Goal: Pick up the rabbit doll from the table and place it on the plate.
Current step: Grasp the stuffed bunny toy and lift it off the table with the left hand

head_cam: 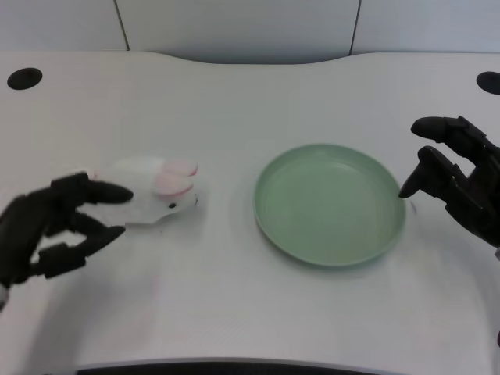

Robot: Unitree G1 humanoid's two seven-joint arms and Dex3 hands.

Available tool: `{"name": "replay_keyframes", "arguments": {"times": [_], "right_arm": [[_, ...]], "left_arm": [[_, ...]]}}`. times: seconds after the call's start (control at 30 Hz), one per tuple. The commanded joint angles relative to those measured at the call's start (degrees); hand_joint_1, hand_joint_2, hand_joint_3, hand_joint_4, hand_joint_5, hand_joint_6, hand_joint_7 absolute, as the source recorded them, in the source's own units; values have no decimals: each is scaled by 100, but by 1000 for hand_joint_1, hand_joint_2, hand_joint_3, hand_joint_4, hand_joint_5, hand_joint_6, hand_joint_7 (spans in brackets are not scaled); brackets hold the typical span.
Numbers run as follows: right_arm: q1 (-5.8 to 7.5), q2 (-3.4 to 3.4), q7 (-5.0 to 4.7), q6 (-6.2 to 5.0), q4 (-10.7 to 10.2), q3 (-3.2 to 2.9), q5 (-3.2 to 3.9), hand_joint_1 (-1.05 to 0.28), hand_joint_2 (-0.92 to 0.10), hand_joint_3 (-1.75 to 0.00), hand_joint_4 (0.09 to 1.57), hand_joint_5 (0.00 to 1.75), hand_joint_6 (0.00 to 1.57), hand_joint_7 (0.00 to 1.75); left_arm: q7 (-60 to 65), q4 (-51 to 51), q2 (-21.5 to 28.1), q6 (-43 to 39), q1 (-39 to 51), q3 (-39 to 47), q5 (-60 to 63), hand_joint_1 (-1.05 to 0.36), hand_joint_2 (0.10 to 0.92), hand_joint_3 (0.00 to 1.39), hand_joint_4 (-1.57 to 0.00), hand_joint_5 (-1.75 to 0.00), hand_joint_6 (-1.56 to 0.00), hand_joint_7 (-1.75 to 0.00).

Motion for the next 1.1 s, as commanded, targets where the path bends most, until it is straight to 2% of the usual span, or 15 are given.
{"name": "replay_keyframes", "arguments": {"times": [0.03,0.23,0.27,0.33,0.43,0.5,0.63,1.1], "right_arm": [[-36,-18,61,-90,13,-44,0,-428,-921,-292,646,1585,504,1233],[-39,-14,71,-97,21,-56,-10,-429,-921,-289,646,1583,507,1226],[-24,-3,29,-63,-44,-37,-26,-429,-921,-288,646,1583,508,1225],[-3,12,-27,-19,-130,-13,-48,-411,-921,-305,644,1590,521,1234],[8,20,-45,3,-168,-14,-63,-407,-921,-314,640,1596,523,1237],[14,25,-49,14,-185,-20,-72,-407,-921,-317,638,1599,523,1238],[4,43,-15,58,-155,-72,-21,-415,-921,-301,646,1597,519,1230],[5,46,-12,65,-159,-80,-27,-415,-921,-295,655,1585,524,1221]], "left_arm": [[457,-438,877,-702,-447,-274,1426,-761,921,132,-106,-762,-280,-230],[631,-357,923,-812,-462,-339,1552,-771,921,130,-91,-713,-273,-186],[504,-264,1147,-731,-924,-565,1982,-771,921,130,-92,-711,-275,-184],[355,-135,1426,-624,-1517,-859,2540,-857,921,103,-18,-594,-155,-109],[357,-67,1503,-580,-1681,-973,2689,-877,921,95,-1,-562,-129,-88],[375,-47,1525,-570,-1703,-1005,2686,-879,921,94,1,-557,-127,-85],[325,998,1338,-573,-2405,-1679,3054,-911,921,74,1,-638,-132,-77],[433,1168,1391,-626,-2507,-1805,3009,-916,921,72,1,-654,-137,-69]]}}
